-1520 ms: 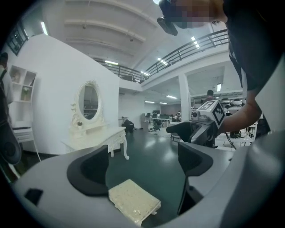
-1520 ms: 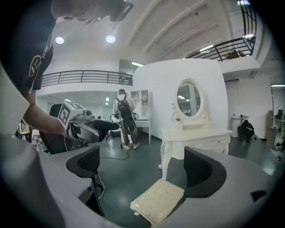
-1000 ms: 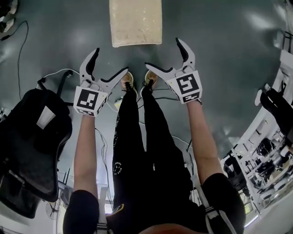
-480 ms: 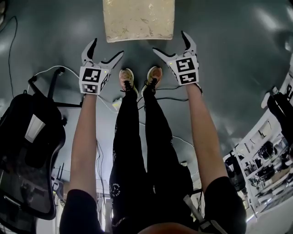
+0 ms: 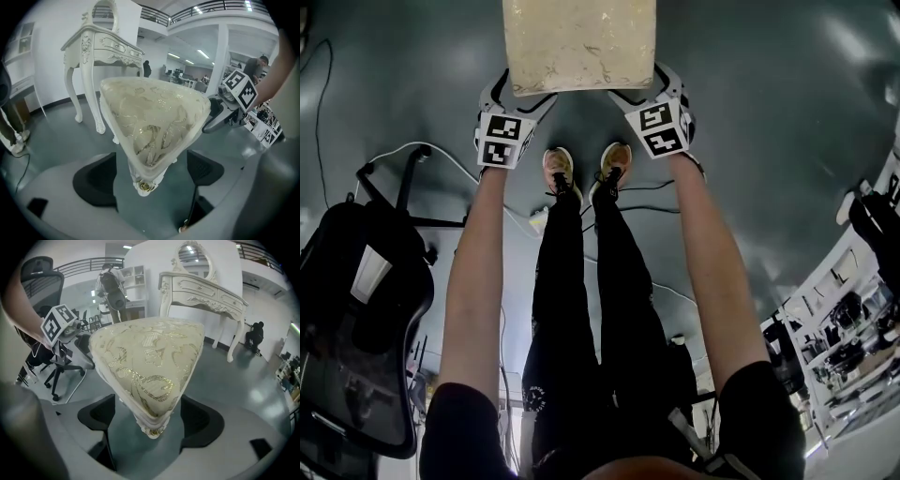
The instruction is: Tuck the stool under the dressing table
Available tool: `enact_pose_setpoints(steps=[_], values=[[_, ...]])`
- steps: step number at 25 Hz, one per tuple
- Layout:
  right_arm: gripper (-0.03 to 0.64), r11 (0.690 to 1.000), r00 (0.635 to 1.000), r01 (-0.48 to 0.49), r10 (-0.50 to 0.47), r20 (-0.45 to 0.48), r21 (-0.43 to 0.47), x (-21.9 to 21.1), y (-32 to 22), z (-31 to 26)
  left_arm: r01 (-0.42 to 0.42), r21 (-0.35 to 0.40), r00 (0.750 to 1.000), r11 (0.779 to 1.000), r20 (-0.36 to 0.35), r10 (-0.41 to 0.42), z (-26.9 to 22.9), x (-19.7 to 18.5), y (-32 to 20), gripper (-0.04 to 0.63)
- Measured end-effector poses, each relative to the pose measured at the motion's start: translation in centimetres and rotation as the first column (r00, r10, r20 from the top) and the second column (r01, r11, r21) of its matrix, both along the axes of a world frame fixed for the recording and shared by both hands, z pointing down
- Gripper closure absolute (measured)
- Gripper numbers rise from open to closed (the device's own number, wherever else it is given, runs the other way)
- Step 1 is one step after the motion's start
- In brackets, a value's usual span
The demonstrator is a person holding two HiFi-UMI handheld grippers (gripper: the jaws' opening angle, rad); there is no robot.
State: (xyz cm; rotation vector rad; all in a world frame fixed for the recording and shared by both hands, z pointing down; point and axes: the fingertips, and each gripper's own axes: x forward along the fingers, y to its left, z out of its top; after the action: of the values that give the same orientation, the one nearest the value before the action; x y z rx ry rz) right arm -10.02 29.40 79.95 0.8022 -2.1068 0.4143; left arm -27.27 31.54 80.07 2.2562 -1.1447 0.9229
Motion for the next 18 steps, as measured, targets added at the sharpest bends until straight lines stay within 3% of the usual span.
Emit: enact_pose_setpoints(steps=[3, 8, 18], values=[[0.225, 1.000, 1.000, 0.004, -0.003, -0.010, 0.027, -0.3, -0.5, 0.0, -0.015, 0.018, 1.000, 1.000, 0.002, 0.015, -0.5, 1.3, -0.9, 0.119], [0.229, 0.999, 1.000, 0.009, -0.009, -0.005, 0.039, -0.5, -0.7, -0.1, 0.023, 0.040, 1.000, 0.999, -0.013, -0.023, -0.8, 1.6, -1.6, 0.144], [0.235, 0.999, 1.000, -0.010, 0.010, -0.001, 0.038, -0.4, -0.7, -0.2, 0.008, 0.016, 1.000, 1.000, 0.003, -0.008, -0.7, 1.6, -1.6, 0.144]])
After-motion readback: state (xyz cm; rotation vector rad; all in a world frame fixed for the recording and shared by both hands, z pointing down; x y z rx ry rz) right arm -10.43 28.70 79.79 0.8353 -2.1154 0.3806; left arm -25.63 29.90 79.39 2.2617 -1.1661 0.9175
